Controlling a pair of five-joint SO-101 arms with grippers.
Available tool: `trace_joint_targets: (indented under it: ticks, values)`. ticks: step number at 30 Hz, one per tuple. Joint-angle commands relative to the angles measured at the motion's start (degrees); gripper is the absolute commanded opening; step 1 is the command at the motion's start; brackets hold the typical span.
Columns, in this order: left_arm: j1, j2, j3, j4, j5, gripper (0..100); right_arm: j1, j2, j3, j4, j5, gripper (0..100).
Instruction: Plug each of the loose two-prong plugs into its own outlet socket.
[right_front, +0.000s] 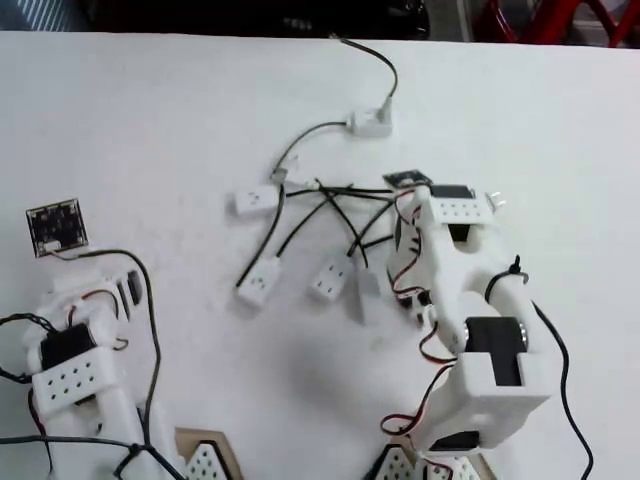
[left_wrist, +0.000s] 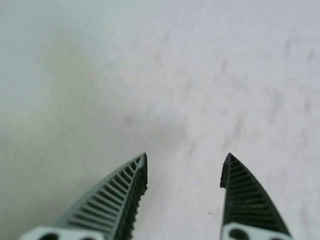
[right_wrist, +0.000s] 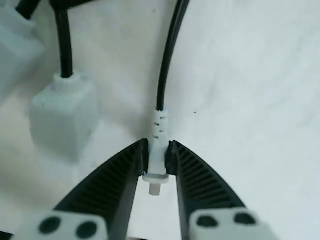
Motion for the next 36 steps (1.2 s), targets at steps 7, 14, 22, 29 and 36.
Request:
trace_joint_targets:
  ticks: [7, 14, 22, 29, 36]
  values:
    - [0.7, -1.2, -0.2, -1.1, 0.0, 24, 0.0, -0.4, -3.9, 5.3, 2.5, 5.1]
    - [0.7, -1.2, -0.2, -1.1, 0.0, 24, -0.1, 4.8, -4.2, 5.7, 2.6, 5.2]
    - [0.7, -1.2, -0.2, -1.1, 0.0, 24, 0.0, 5.8, -4.3, 5.7, 2.7, 4.3]
    - [0.7, -1.2, -0.2, -1.1, 0.0, 24, -0.2, 2.2, -4.3, 8.7, 2.8, 1.5]
    - [0.7, -1.2, -0.2, -1.1, 0.0, 24, -0.2, -19.5, -4.0, 15.9, 2.8, 1.5]
